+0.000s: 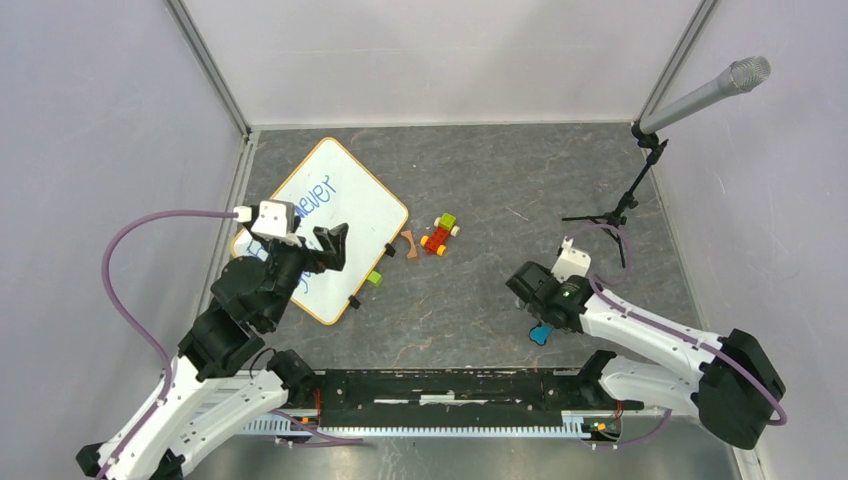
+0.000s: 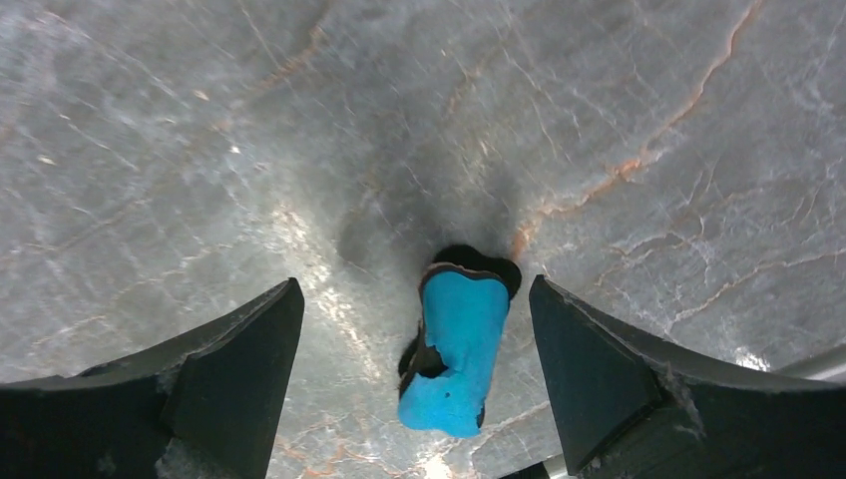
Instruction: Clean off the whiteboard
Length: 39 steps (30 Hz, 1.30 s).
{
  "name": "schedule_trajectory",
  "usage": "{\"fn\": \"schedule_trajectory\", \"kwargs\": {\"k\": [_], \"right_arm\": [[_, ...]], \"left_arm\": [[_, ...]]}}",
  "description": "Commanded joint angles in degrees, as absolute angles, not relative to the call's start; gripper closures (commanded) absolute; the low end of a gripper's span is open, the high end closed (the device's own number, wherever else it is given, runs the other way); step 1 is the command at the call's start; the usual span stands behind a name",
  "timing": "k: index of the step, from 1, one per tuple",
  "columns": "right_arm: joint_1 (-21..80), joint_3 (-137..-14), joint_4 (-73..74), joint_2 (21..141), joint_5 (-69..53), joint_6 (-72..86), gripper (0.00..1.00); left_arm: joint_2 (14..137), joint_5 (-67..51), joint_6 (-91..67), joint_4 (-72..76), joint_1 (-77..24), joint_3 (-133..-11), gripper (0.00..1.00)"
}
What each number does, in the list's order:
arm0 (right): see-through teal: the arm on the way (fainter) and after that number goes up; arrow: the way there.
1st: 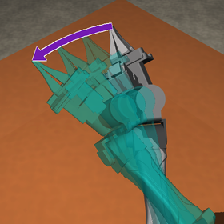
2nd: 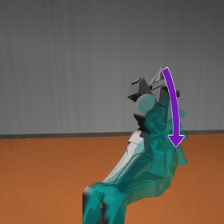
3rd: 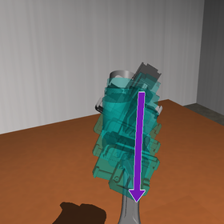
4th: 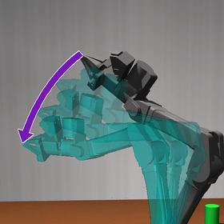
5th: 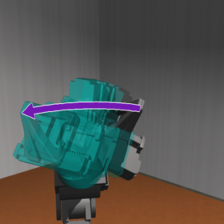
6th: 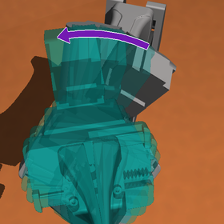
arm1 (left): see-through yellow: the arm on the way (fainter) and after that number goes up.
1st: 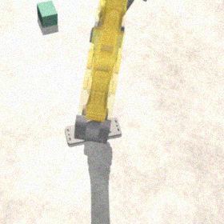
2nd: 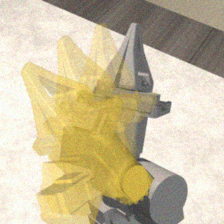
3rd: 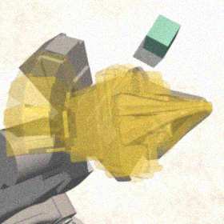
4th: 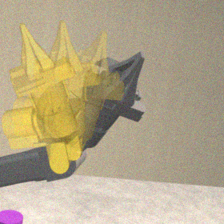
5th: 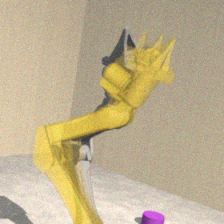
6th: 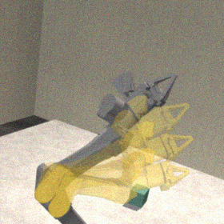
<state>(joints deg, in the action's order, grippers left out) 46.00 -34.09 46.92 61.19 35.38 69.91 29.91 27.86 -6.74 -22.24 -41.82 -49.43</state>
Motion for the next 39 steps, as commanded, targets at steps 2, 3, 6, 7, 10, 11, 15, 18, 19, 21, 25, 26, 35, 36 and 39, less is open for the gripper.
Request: {"fn": "schedule_trajectory", "kwargs": {"k": [2, 3, 6, 7, 10, 11, 15, 18, 19, 21, 25, 26, 35, 36, 39], "right_arm": [[46.0, -32.4, 49.1, 62.2, 32.3, 76.6, 0.12], [46.0, -32.4, 49.5, 62.6, 32.0, 77.2, 0.13], [46.1, -32.9, 50.9, 63.9, 31.4, 77.8, 0.15], [46.1, -33.1, 51.2, 64.3, 31.0, 77.8, 0.16], [46.7, -32.7, 51.8, 64.4, 29.9, 78.9, 0.20], [46.8, -32.0, 51.5, 64.1, 29.8, 79.1, 0.21], [46.8, -30.5, 50.4, 62.5, 30.4, 79.2, 0.31], [46.8, -29.3, 49.2, 61.6, 30.2, 79.7, 0.32], [46.8, -28.9, 49.0, 61.5, 30.2, 79.8, 0.32], [46.8, -28.5, 49.0, 61.5, 30.2, 80.2, 0.35], [46.9, -28.0, 47.9, 61.7, 29.8, 80.2, 0.46], [46.9, -28.0, 47.6, 61.8, 29.7, 80.2, 0.47], [47.8, -29.2, 47.0, 62.4, 29.3, 79.3, 0.55], [48.0, -29.4, 46.7, 62.5, 29.3, 78.9, 0.56], [49.3, -30.7, 46.4, 63.3, 30.1, 77.5, 0.62]], "left_arm": [[27.2, 29.6, -1.5, -15.5, -41.7, -47.9, 0.01], [27.2, 30.2, -1.2, -15.5, -41.7, -47.8, 0.01], [26.8, 30.8, -1.1, -15.5, -41.7, -47.6, 0.01], [26.7, 30.6, -1.1, -15.5, -41.7, -47.5, 0.01], [26.4, 30.2, -1.1, -15.6, -41.7, -47.6, 0.01], [26.4, 30.2, -1.1, -15.6, -41.7, -47.6, 0.01], [25.9, 30.7, -1.1, -15.7, -41.7, -47.5, 0.01], [25.8, 30.8, -1.1, -15.5, -41.7, -47.3, 0.01], [25.8, 30.8, -1.1, -15.5, -41.7, -47.3, 0.01], [26.0, 30.8, -1.1, -15.5, -41.7, -47.2, 0.01], [26.1, 30.9, -1.0, -15.4, -41.7, -47.2, 0.02], [26.1, 30.9, -1.0, -15.4, -41.7, -47.2, 0.02], [26.4, 31.2, -0.9, -15.5, -41.7, -47.0, 0.02], [26.4, 31.2, -0.9, -15.5, -41.7, -47.0, 0.02], [26.5, 31.2, -1.0, -15.5, -41.7, -47.0, 0.02]]}}
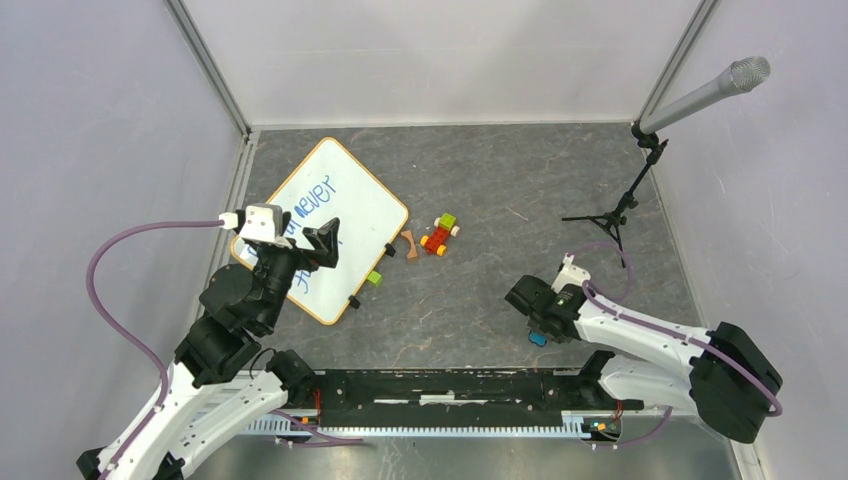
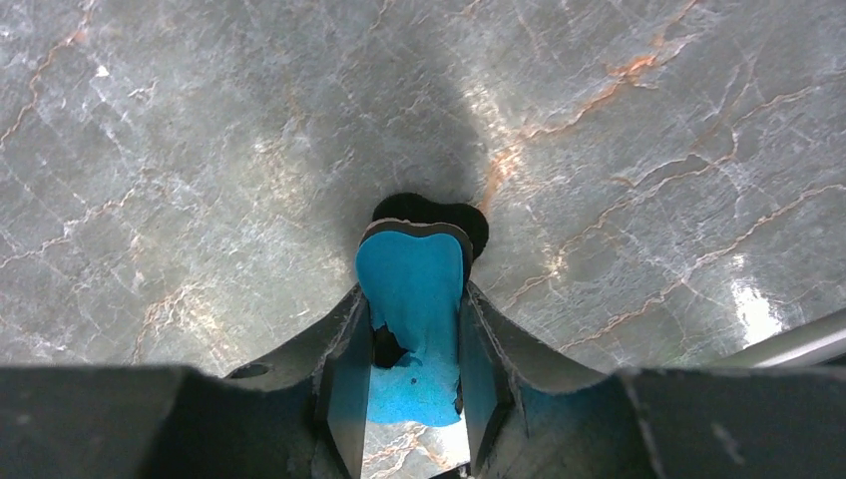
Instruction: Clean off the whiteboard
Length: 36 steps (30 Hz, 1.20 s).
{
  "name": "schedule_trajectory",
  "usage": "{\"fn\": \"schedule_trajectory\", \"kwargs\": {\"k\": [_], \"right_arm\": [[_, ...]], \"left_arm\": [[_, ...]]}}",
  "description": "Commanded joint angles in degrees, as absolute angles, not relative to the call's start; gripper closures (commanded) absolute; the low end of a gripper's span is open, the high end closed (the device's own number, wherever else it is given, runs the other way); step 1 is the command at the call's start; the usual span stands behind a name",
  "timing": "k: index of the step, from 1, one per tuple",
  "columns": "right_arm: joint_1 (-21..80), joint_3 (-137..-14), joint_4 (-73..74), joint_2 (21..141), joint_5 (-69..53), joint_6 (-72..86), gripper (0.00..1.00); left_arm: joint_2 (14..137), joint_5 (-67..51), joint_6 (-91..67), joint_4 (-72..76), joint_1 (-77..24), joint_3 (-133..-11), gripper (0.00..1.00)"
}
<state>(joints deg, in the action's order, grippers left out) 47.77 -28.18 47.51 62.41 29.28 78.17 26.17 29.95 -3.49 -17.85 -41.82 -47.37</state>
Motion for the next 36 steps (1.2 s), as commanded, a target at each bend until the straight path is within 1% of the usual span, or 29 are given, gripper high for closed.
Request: {"fn": "schedule_trajectory", "kwargs": {"k": [1, 4, 7, 13, 20, 23, 26, 29, 33, 36], "right_arm": [[49.9, -31.4, 46.1, 63.6, 30.8, 76.7, 0.63], [51.7, -32.6, 43.7, 64.7, 32.8, 72.8, 0.66], [53.3, -33.8, 38.8, 66.3, 33.8, 65.7, 0.73], [57.8, -37.8, 30.7, 70.7, 40.2, 53.0, 0.74], [61.9, -42.8, 13.0, 76.0, 42.9, 32.0, 0.75], [62.1, -45.6, 1.1, 79.5, 40.2, 22.3, 0.76], [62.1, -49.4, -12.9, 84.6, 33.9, 12.9, 0.76], [62.2, -54.2, -24.0, 91.1, 25.9, 8.3, 0.76], [62.1, -63.8, -31.5, 99.8, 16.9, 5.0, 0.76], [62.1, -70.9, -34.3, 105.3, 12.9, 3.3, 0.75]], "left_arm": [[26.6, 31.2, -0.9, -15.5, -41.7, -47.0, 0.02], [27.0, 31.2, -0.9, -15.6, -41.7, -47.1, 0.02], [26.9, 31.2, -1.0, -15.6, -41.7, -47.1, 0.02], [26.9, 34.5, -1.2, -15.6, -41.7, -46.8, 0.03], [29.3, 36.3, -0.9, -15.5, -41.7, -46.8, 0.02], [30.7, 38.0, -0.9, -15.6, -41.5, -46.8, 0.00], [33.0, 38.3, -0.6, -15.6, -40.8, -47.7, 0.00], [37.7, 39.0, -1.8, -18.9, -38.4, -52.4, 0.00], [45.0, 35.7, -6.8, -23.2, -31.3, -59.7, 0.00], [51.7, 26.5, -13.4, -28.0, -20.7, -66.7, 0.00]]}}
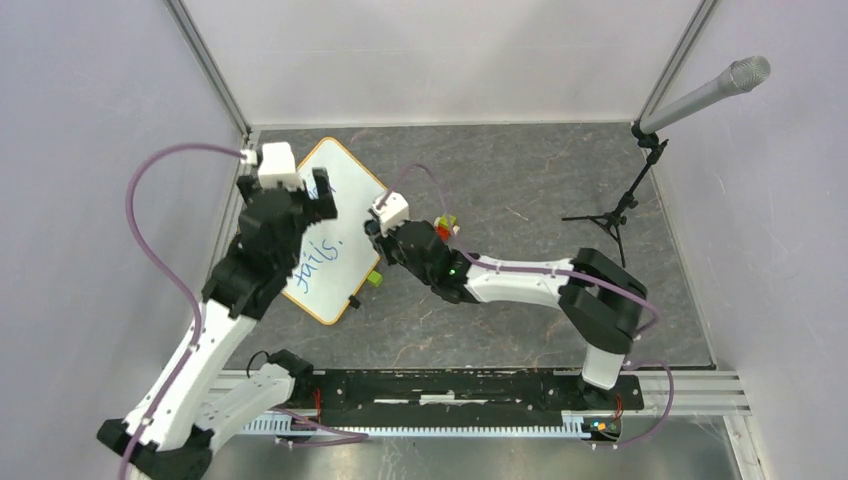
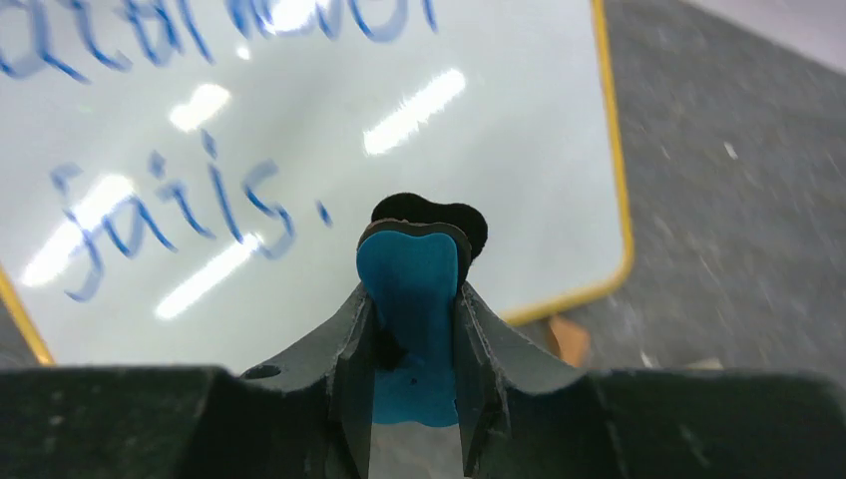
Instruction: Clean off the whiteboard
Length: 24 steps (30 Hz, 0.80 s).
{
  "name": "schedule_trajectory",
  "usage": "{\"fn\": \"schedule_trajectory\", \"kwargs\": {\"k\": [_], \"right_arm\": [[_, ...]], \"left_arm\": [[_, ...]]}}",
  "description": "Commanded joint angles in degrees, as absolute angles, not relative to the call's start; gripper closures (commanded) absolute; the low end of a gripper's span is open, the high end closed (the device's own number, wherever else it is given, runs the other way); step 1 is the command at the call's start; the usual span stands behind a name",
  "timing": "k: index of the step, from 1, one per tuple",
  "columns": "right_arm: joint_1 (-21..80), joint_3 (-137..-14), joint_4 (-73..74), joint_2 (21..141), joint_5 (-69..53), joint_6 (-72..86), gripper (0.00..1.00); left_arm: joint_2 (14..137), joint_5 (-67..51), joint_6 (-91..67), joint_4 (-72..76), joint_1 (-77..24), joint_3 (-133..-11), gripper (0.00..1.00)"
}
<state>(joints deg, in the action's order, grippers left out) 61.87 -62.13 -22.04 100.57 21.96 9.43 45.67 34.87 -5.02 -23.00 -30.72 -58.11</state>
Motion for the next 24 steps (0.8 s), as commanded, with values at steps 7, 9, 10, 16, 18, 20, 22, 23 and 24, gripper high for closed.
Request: {"fn": "schedule_trajectory", "kwargs": {"k": [7, 9, 10, 16, 18, 20, 22, 23, 24], "right_arm": [[61.4, -75.3, -38.8, 109.8, 5.0, 3.3, 0.73], [60.5, -76.3, -38.4, 110.8, 0.3, 4.2, 0.72], [60.2, -76.6, -38.1, 111.5, -2.9, 4.3, 0.72], [60.0, -79.5, -35.2, 115.1, -6.8, -1.2, 0.70], [60.0, -81.4, -34.6, 116.4, -7.2, -1.3, 0.69], [60.0, -85.0, -32.3, 118.4, -7.8, -1.2, 0.69], [60.0, -87.4, -31.0, 120.1, -8.6, -0.8, 0.68], [60.0, -88.0, -31.0, 120.6, -8.9, -0.5, 0.68], [60.0, -88.4, -30.9, 121.1, -8.8, -0.3, 0.67]], "left_arm": [[69.3, 6.2, -19.8, -34.1, -3.0, -82.4, 0.00], [73.9, 0.5, -20.8, -33.9, 2.2, -84.6, 0.00], [75.6, -3.6, -20.9, -33.7, 3.9, -85.4, 0.00], [82.9, -4.8, -17.8, -33.9, 6.5, -87.1, 0.00], [83.5, -4.6, -17.2, -32.8, 6.5, -85.8, 0.01], [84.4, -3.8, -17.3, -32.6, 6.5, -85.1, 0.06], [84.8, -3.8, -16.9, -32.1, 6.5, -84.0, 0.09], [84.9, -3.3, -16.7, -32.0, 6.5, -83.4, 0.11], [84.8, -2.5, -16.6, -31.7, 6.5, -82.8, 0.13]]}}
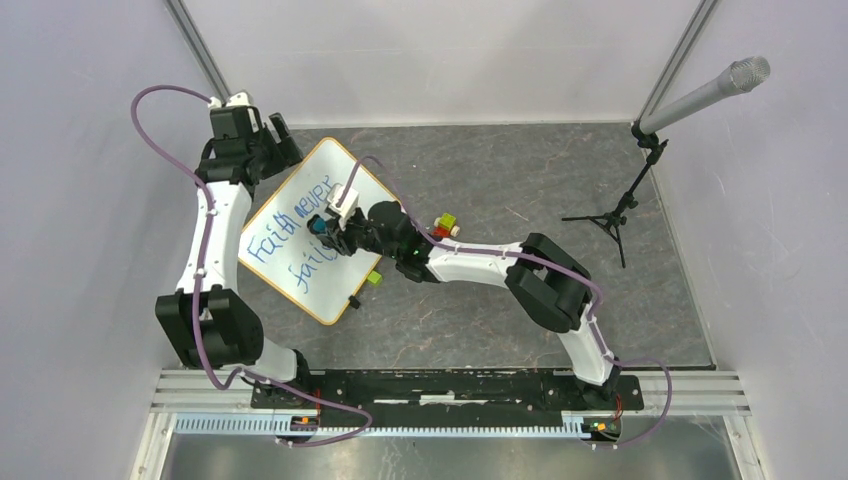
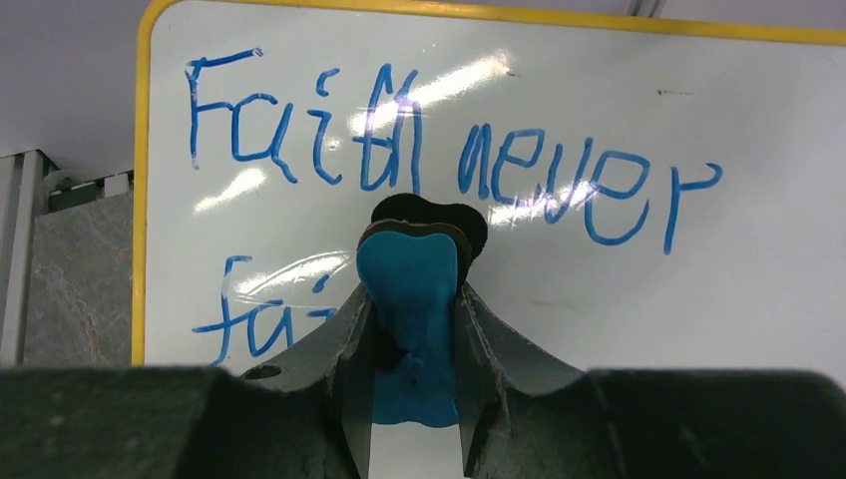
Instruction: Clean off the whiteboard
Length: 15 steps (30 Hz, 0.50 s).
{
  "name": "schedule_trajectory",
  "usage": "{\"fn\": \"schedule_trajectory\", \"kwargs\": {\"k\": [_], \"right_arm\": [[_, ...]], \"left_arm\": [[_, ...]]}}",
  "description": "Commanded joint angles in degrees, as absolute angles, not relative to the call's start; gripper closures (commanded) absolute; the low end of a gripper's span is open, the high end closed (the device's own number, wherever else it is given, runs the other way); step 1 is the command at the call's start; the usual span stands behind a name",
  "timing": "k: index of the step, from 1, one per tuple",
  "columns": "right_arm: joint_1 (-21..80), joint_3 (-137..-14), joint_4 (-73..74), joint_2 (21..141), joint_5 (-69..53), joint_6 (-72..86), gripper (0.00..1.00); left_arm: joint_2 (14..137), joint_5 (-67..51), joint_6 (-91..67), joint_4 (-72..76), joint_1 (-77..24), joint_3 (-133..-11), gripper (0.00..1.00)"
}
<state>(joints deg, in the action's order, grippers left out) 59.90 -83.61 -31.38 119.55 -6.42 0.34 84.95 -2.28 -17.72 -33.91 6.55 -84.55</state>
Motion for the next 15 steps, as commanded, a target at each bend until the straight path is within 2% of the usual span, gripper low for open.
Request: {"fn": "schedule_trajectory", "kwargs": {"k": [1, 5, 15], "right_arm": [[60.1, -88.9, -30.7, 121.6, -8.8, -0.2, 0.67], [60.2, -91.9, -27.2, 123.2, -7.3, -1.2, 0.65], [61.3, -94.4, -23.5, 124.9, -1.7, -3.2, 0.51]], "left_arm": [[84.6, -1.7, -16.6, -31.3, 6.5, -82.1, 0.14], [85.2, -2.2, -18.0, -31.6, 6.6, -81.9, 0.20], [87.3, -5.7, -20.9, -32.1, 6.6, -80.8, 0.29]]}}
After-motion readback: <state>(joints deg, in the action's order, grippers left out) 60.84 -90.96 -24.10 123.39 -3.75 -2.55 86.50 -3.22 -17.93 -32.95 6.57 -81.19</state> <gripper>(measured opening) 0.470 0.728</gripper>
